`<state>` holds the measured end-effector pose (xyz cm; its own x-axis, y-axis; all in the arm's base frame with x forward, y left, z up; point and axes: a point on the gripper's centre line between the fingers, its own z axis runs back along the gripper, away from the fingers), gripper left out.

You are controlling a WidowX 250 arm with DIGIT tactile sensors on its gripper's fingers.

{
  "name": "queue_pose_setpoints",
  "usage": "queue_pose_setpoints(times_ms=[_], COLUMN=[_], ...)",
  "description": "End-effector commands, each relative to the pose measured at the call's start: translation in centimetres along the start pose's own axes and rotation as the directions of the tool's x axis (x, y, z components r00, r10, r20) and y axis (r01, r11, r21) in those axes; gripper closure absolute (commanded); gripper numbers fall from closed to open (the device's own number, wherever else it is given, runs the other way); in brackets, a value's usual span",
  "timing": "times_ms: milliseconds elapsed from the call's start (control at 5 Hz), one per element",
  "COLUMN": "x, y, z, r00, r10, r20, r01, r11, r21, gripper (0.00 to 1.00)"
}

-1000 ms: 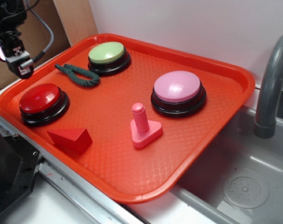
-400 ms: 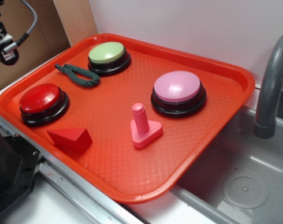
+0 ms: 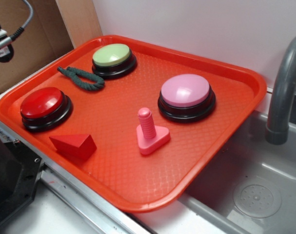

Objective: Push the red button.

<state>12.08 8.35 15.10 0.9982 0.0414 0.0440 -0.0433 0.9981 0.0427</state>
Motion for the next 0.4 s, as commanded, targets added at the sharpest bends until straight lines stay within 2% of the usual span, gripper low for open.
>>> queue_pose_setpoints(times_ms=[0,200], x=[0.34,0.13], y=[0.68,0.62], z=[2.21,2.54], r00=[0.998,0.998], r10=[0.029,0.035], r20=[0.049,0.051], r01=[-0.029,-0.036], r11=[1.000,0.999], r21=[0.008,0.005], gripper=[0.00,0.00])
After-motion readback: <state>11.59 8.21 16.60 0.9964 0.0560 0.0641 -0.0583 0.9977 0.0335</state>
